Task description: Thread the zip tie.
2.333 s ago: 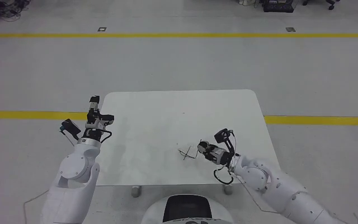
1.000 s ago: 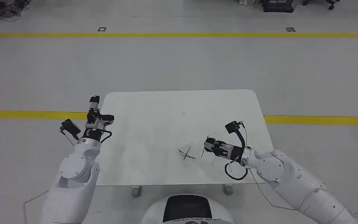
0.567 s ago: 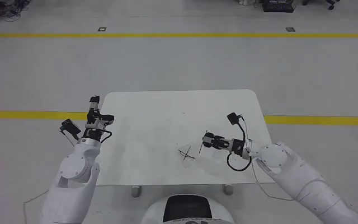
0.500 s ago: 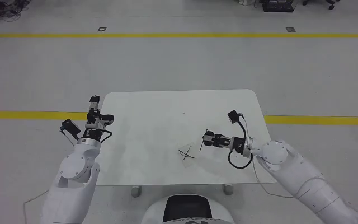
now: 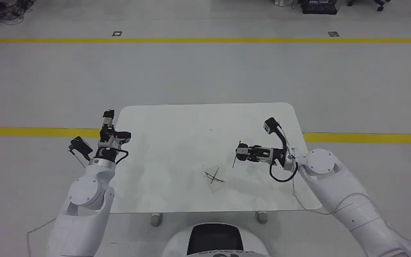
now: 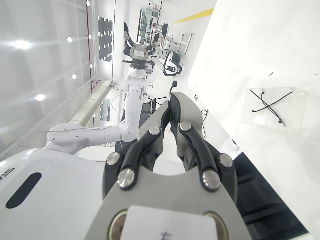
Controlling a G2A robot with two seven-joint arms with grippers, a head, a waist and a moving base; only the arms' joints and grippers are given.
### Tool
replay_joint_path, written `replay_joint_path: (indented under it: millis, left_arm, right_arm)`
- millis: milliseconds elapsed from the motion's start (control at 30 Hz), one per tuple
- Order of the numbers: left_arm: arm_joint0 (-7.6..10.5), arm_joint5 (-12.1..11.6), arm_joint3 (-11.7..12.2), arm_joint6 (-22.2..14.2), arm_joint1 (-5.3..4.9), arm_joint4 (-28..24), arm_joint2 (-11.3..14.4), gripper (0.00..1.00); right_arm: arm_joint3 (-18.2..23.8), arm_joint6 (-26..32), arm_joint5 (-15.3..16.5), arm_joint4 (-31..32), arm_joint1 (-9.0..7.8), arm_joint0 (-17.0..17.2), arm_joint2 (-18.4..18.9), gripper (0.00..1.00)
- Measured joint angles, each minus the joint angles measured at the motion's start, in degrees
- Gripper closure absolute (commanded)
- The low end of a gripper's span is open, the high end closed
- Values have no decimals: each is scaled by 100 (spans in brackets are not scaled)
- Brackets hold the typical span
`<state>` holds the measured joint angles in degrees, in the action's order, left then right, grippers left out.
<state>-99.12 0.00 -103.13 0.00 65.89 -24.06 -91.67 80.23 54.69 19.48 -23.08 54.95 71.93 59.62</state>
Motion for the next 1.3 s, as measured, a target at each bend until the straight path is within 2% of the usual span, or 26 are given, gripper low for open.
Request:
replay_joint_path:
  millis: [133, 233, 433, 467, 567, 633, 900, 967, 1067, 1167, 1300]
  left_arm:
    - [1, 0, 0, -1, 0, 0, 1, 0]
    - [69, 42, -38, -205, -1, 105, 87, 0]
    - [148, 118, -163, -1306, -28, 613, 560, 0]
    - [172, 112, -152, -1514, -31, 738, 692, 0]
    - [287, 139, -21, -1812, -15, 891, 1037, 0]
    - [345, 57, 40, -1920, -13, 986, 1151, 0]
    - [348, 30, 47, -1926, -14, 1012, 1158, 0]
    - [367, 0, 54, -2056, -18, 1016, 1215, 0]
    - [437, -216, 183, -2767, -53, 1024, 1287, 0]
    - [503, -278, 401, -3302, -71, 834, 1333, 0]
    - [677, -197, 667, -3619, -66, 628, 1494, 0]
  right_arm:
    - [12, -15, -1, -7, 3, 9, -3, 100]
    - [63, -113, -1, -104, 14, 98, 32, 100]
    - [-43, -60, 0, -435, 63, 321, 189, 100]
    - [-74, -81, 0, -450, 83, 347, 208, 100]
    - [-151, -233, 0, -407, 147, 388, 202, 100]
    - [-195, -268, 0, -467, 182, 384, 189, 100]
    - [-196, -279, -2, -471, 187, 382, 186, 100]
    - [-144, -377, -60, -402, 211, 369, 121, 100]
    - [-203, -559, -111, -415, 289, 261, -52, 100]
    - [-408, -629, -9, -624, 396, 107, -261, 100]
    - [-708, -728, 2, -863, 569, -124, -544, 100]
